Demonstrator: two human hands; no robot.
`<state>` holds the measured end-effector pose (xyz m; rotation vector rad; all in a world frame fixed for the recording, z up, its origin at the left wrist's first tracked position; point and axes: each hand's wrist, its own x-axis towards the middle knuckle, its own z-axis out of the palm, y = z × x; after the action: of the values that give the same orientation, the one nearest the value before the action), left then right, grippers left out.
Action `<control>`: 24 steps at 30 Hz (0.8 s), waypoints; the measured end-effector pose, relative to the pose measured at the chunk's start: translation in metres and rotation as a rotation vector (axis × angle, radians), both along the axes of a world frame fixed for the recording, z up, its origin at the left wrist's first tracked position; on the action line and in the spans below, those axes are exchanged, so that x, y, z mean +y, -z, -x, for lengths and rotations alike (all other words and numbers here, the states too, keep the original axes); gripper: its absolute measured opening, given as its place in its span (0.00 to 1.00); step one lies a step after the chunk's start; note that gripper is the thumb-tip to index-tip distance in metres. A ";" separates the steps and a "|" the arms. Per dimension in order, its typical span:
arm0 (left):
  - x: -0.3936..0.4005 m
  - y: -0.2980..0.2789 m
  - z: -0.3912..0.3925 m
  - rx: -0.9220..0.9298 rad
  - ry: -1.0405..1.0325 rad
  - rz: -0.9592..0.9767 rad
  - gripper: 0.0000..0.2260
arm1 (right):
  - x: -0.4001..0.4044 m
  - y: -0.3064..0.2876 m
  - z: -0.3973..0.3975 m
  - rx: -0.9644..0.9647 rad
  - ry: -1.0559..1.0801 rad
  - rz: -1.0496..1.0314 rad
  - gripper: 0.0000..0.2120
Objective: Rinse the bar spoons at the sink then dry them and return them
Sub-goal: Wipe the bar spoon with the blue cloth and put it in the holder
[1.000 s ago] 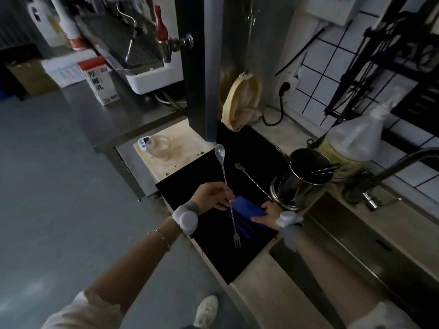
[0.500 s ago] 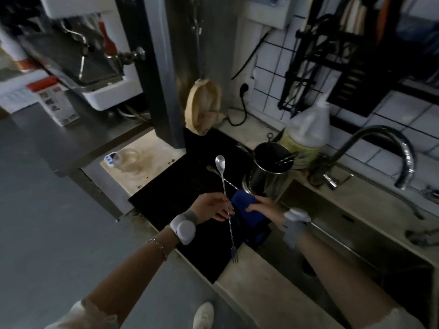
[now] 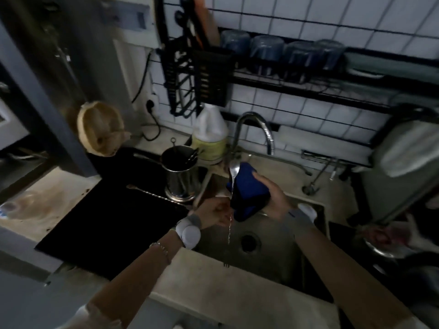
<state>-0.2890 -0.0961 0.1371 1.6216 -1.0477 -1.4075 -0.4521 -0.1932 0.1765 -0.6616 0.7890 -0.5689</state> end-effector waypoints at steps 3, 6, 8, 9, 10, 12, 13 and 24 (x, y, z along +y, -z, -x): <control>-0.020 -0.002 0.034 -0.107 0.096 0.042 0.08 | -0.007 -0.016 0.031 -0.108 0.028 -0.038 0.25; -0.037 -0.013 0.062 -0.168 0.192 0.083 0.11 | -0.010 -0.022 0.058 -0.083 0.025 0.040 0.22; -0.046 -0.018 0.078 -0.269 0.242 0.101 0.08 | -0.013 -0.023 0.073 -0.005 0.040 0.177 0.17; -0.051 -0.018 0.086 -0.331 0.263 0.104 0.09 | -0.016 -0.022 0.079 0.039 0.068 0.235 0.15; -0.054 -0.021 0.091 -0.422 0.301 0.113 0.11 | -0.017 -0.022 0.084 0.070 0.094 0.276 0.13; -0.058 -0.026 0.099 -0.492 0.364 0.137 0.06 | -0.019 -0.023 0.092 0.116 0.093 0.333 0.12; -0.062 -0.024 0.102 -0.475 0.372 0.133 0.07 | -0.021 -0.022 0.095 0.127 0.072 0.356 0.10; -0.088 -0.006 0.111 -0.656 0.531 0.205 0.16 | -0.032 0.000 0.092 0.316 0.213 0.471 0.11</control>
<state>-0.3995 -0.1842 0.1429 1.7627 -2.0499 -1.0211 -0.5441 -0.2252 0.1761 -1.1275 1.0399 -0.8708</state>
